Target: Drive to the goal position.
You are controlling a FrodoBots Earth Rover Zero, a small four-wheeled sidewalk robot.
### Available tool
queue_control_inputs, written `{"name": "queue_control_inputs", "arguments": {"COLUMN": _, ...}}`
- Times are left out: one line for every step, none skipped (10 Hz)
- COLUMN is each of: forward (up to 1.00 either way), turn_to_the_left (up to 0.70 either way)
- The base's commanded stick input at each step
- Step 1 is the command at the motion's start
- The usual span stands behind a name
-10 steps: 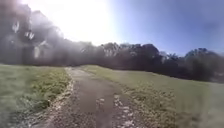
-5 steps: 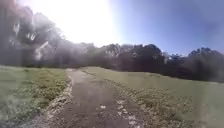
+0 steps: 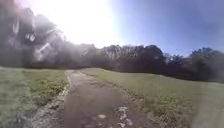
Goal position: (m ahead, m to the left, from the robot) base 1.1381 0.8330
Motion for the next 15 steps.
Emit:
{"name": "queue_control_inputs", "arguments": {"forward": 0.5, "turn_to_the_left": 0.14}}
{"name": "queue_control_inputs", "arguments": {"forward": 0.5, "turn_to_the_left": 0.04}}
{"name": "queue_control_inputs", "arguments": {"forward": 0.5, "turn_to_the_left": 0.22}}
{"name": "queue_control_inputs", "arguments": {"forward": 0.5, "turn_to_the_left": 0.15}}
{"name": "queue_control_inputs", "arguments": {"forward": 0.5, "turn_to_the_left": 0.02}}
{"name": "queue_control_inputs", "arguments": {"forward": 0.5, "turn_to_the_left": 0.19}}
{"name": "queue_control_inputs", "arguments": {"forward": 0.5, "turn_to_the_left": 0.27}}
{"name": "queue_control_inputs", "arguments": {"forward": 0.5, "turn_to_the_left": 0.27}}
{"name": "queue_control_inputs", "arguments": {"forward": 0.5, "turn_to_the_left": 0.27}}
{"name": "queue_control_inputs", "arguments": {"forward": 0.5, "turn_to_the_left": 0.0}}
{"name": "queue_control_inputs", "arguments": {"forward": 0.5, "turn_to_the_left": 0.0}}
{"name": "queue_control_inputs", "arguments": {"forward": 0.5, "turn_to_the_left": 0.0}}
{"name": "queue_control_inputs", "arguments": {"forward": 0.5, "turn_to_the_left": 0.0}}
{"name": "queue_control_inputs", "arguments": {"forward": 0.5, "turn_to_the_left": 0.0}}
{"name": "queue_control_inputs", "arguments": {"forward": 0.5, "turn_to_the_left": 0.0}}
